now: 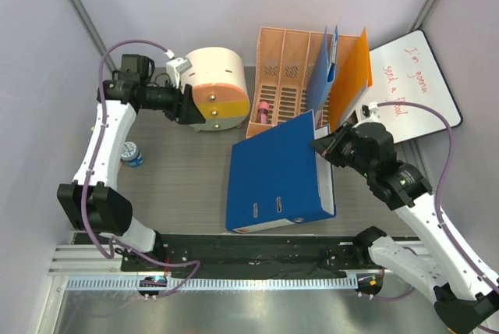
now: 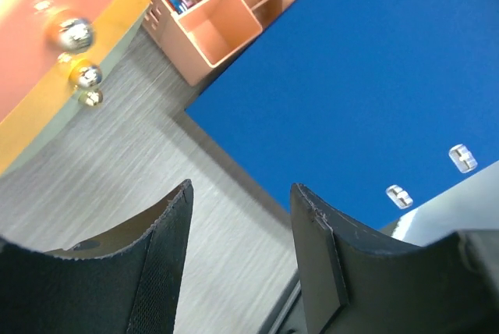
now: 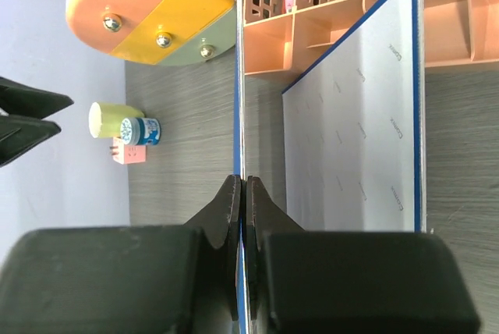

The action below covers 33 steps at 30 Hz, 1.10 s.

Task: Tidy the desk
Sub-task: Pick up the folder from the center of the board, then place the folder at the center of the board.

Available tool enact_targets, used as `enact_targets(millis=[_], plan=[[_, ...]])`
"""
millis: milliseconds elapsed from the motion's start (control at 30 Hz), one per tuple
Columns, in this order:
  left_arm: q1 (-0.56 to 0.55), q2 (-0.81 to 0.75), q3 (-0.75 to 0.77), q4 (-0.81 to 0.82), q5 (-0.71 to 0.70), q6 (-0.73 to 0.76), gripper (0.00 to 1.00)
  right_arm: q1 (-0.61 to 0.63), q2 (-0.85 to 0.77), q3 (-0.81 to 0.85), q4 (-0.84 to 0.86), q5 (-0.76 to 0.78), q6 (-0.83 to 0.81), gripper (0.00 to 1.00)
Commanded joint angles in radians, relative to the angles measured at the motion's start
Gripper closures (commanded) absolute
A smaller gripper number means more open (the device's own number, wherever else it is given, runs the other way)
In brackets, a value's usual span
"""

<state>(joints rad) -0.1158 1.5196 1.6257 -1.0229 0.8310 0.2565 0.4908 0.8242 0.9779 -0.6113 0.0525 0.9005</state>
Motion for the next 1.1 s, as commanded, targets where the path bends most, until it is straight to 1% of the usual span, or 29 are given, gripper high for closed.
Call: enact_targets(millis=[0, 67, 133, 200, 233, 300, 333, 367, 400, 467, 500, 533, 600, 633, 667, 700, 733, 767, 800, 867, 900, 967, 1033, 1067], plan=[[0.056, 0.042, 0.026, -0.043, 0.181, -0.05, 0.46, -0.015, -0.066, -0.025, 0.049, -0.003, 0.084, 0.99], [0.057, 0.04, 0.016, -0.045, 0.178, -0.031, 0.47, -0.015, -0.08, -0.042, 0.021, -0.014, 0.101, 0.99], [0.057, 0.033, 0.01, -0.043, 0.187, -0.031, 0.47, -0.015, -0.103, -0.114, 0.01, -0.029, 0.17, 0.99], [0.057, 0.031, 0.013, -0.042, 0.201, -0.033, 0.47, -0.015, -0.163, -0.198, 0.065, -0.031, 0.219, 0.99], [0.057, 0.031, 0.016, -0.045, 0.212, -0.033, 0.47, -0.015, -0.184, -0.212, 0.086, -0.019, 0.248, 0.99], [0.057, 0.036, 0.022, -0.069, 0.23, -0.022, 0.46, -0.017, -0.211, -0.206, 0.131, -0.016, 0.256, 0.99], [0.061, 0.039, 0.032, -0.084, 0.243, -0.004, 0.44, -0.015, -0.212, -0.196, 0.14, -0.029, 0.256, 0.99], [0.065, 0.042, 0.036, -0.095, 0.302, 0.006, 0.43, -0.015, -0.217, -0.191, 0.175, -0.078, 0.264, 0.99], [0.082, 0.047, 0.039, -0.126, 0.341, 0.022, 0.42, -0.015, -0.258, -0.209, 0.201, -0.091, 0.285, 0.99], [0.094, 0.063, 0.051, -0.135, 0.432, 0.021, 0.39, -0.015, -0.316, -0.232, 0.244, -0.059, 0.336, 0.99], [0.105, 0.071, 0.059, -0.149, 0.463, 0.017, 0.39, -0.017, -0.351, -0.226, 0.242, -0.057, 0.339, 0.99], [0.111, 0.083, 0.077, -0.161, 0.486, 0.018, 0.39, -0.015, -0.359, -0.217, 0.234, -0.022, 0.339, 0.99], [0.111, 0.121, 0.101, -0.204, 0.523, 0.047, 0.4, -0.014, -0.362, -0.17, 0.193, -0.002, 0.341, 0.99], [0.111, 0.134, 0.133, -0.291, 0.525, 0.088, 0.41, -0.015, -0.356, -0.156, 0.177, 0.004, 0.341, 0.99], [0.14, 0.146, 0.147, -0.343, 0.527, 0.134, 0.42, -0.017, -0.355, -0.145, 0.16, 0.009, 0.341, 0.99], [0.143, 0.172, 0.163, -0.394, 0.527, 0.245, 0.44, -0.017, -0.355, -0.133, 0.151, 0.016, 0.342, 0.99], [0.143, 0.185, 0.163, -0.505, 0.523, 0.298, 0.45, -0.017, -0.353, -0.133, 0.147, 0.02, 0.345, 0.99], [0.145, 0.198, 0.158, -0.557, 0.526, 0.352, 0.45, -0.015, -0.356, -0.143, 0.142, 0.021, 0.35, 0.99], [0.143, 0.218, 0.133, -0.627, 0.537, 0.478, 0.45, -0.015, -0.361, -0.156, 0.146, 0.024, 0.376, 0.99], [0.145, 0.224, 0.068, -0.638, 0.537, 0.5, 0.45, -0.015, -0.381, -0.198, 0.197, 0.015, 0.399, 0.99], [0.142, 0.232, 0.004, -0.638, 0.543, 0.536, 0.44, -0.015, -0.385, -0.211, 0.217, 0.012, 0.423, 0.99], [0.142, 0.238, -0.038, -0.637, 0.546, 0.564, 0.44, -0.017, -0.39, -0.225, 0.263, -0.002, 0.445, 0.99], [0.142, 0.235, -0.067, -0.638, 0.554, 0.589, 0.42, -0.015, -0.385, -0.217, 0.277, -0.008, 0.454, 0.99], [0.125, 0.225, -0.076, -0.638, 0.54, 0.59, 0.38, -0.015, -0.37, -0.175, 0.284, -0.005, 0.446, 0.99]])
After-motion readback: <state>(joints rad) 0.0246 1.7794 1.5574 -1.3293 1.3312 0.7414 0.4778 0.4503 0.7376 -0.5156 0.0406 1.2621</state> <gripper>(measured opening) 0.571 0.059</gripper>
